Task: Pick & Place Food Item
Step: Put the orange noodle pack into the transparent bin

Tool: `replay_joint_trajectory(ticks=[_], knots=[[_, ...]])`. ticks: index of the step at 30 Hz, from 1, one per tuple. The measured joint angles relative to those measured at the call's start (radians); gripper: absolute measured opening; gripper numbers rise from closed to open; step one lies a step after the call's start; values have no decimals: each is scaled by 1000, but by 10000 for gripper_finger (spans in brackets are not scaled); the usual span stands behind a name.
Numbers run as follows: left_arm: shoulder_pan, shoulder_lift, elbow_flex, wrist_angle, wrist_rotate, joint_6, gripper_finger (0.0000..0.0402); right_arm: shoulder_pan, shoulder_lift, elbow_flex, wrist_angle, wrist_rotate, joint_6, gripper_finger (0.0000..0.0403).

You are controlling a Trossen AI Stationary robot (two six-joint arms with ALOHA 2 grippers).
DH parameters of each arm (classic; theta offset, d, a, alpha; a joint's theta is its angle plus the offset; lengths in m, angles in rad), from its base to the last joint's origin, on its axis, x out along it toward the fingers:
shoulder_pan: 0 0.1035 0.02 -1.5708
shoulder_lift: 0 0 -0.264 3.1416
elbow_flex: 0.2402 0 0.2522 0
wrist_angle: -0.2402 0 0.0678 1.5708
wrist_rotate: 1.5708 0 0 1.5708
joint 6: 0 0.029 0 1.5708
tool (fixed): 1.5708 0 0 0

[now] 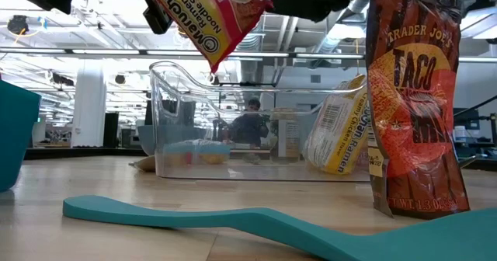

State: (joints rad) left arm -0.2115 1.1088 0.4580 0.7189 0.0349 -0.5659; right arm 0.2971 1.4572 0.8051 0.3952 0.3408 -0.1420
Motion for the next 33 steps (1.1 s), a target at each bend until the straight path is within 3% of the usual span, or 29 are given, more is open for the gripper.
replay_joint_trajectory(ticks=[27,33], knots=[[-4,3,0,3,0,-16,0,-31,27,0,55,-7,41,259],[-4,18,1,0,0,-16,0,-31,36,0,63,-8,37,232]])
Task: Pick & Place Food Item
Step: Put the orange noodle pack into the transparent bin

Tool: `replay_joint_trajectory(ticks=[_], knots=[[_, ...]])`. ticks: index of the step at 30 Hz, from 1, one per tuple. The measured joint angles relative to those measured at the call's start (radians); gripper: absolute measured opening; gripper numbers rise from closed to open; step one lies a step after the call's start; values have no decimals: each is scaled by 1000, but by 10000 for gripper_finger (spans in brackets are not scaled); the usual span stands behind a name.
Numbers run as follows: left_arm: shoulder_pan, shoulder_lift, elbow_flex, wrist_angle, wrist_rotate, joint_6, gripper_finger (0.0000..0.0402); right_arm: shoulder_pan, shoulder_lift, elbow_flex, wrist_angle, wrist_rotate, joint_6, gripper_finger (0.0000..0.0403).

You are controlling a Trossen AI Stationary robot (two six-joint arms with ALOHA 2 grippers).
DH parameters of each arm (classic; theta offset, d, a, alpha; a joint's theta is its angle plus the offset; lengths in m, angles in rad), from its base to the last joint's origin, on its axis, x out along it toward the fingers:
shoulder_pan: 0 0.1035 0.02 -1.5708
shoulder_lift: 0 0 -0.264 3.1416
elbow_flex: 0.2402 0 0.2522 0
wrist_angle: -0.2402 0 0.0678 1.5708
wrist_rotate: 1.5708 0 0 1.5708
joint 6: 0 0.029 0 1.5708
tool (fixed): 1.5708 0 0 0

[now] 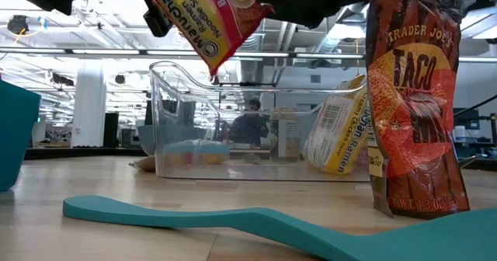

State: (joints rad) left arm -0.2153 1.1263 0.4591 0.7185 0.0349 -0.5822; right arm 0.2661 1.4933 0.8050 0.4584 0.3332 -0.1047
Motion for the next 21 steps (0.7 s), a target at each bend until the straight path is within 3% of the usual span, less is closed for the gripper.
replay_joint_trajectory(ticks=[21], knots=[[0,0,0,23,0,1,0,0,0,0,-13,0,11,54]])
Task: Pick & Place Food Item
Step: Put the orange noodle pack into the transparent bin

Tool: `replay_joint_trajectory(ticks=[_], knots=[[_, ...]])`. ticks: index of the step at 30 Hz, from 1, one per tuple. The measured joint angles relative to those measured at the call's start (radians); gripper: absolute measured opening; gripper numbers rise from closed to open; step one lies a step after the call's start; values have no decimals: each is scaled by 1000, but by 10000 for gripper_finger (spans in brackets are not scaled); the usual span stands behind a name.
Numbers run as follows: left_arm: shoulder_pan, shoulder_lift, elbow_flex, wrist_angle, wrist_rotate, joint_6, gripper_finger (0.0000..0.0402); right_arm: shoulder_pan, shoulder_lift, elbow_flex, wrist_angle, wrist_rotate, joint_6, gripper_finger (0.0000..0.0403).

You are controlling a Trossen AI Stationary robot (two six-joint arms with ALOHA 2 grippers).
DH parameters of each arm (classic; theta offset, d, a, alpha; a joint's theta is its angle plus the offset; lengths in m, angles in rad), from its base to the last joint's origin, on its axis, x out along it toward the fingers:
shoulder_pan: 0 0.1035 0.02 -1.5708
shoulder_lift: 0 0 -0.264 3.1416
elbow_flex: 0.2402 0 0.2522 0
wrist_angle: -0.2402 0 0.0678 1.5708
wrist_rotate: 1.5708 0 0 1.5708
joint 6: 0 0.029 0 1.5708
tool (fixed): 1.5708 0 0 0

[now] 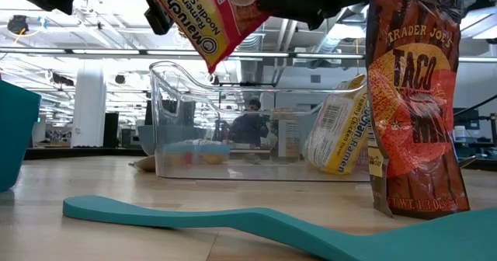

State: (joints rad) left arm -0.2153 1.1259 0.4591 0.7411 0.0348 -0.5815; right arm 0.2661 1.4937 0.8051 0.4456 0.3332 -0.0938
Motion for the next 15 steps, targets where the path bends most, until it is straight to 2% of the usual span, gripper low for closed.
replay_joint_trajectory(ticks=[6,15], knots=[[0,0,0,0,0,0,0,-1,0,0,0,0,-3,8],[0,0,0,0,0,0,0,-1,0,0,1,5,-3,1]])
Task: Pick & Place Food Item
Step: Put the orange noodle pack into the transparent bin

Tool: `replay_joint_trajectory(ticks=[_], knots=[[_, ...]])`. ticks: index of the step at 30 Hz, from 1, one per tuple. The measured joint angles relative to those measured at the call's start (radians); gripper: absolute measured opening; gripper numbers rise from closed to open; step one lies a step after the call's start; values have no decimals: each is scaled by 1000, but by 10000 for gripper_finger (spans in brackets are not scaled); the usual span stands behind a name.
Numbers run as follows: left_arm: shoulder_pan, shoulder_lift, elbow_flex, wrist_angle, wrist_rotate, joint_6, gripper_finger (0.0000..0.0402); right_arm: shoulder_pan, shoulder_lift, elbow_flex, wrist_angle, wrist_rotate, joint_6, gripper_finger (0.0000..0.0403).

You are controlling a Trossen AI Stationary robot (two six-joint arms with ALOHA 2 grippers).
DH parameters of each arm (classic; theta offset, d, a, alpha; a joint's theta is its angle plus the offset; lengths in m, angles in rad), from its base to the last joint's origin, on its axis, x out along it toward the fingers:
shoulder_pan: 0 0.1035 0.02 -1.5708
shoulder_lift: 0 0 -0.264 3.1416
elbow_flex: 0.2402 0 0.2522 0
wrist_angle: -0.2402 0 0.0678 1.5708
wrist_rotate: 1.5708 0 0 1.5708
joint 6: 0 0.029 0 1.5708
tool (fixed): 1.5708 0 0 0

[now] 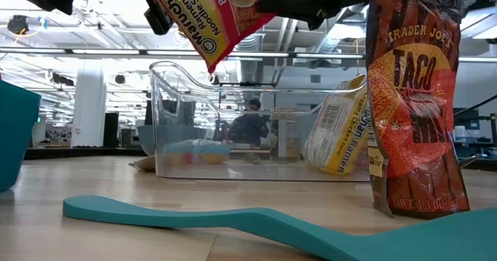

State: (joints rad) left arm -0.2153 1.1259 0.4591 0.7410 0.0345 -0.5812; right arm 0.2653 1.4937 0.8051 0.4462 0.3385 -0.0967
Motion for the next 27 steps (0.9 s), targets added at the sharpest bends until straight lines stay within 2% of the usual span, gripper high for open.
replay_joint_trajectory(ticks=[6,15,19,27], knots=[[-1,0,0,1,1,41,21,0,-8,0,-8,3,0,1],[1,-1,0,-1,1,61,137,4,-35,0,-72,68,-9,0],[7,-21,-1,-3,0,62,174,18,-79,0,-128,106,-8,0],[7,-84,-1,5,-7,164,194,50,-169,0,-232,112,13,0]])
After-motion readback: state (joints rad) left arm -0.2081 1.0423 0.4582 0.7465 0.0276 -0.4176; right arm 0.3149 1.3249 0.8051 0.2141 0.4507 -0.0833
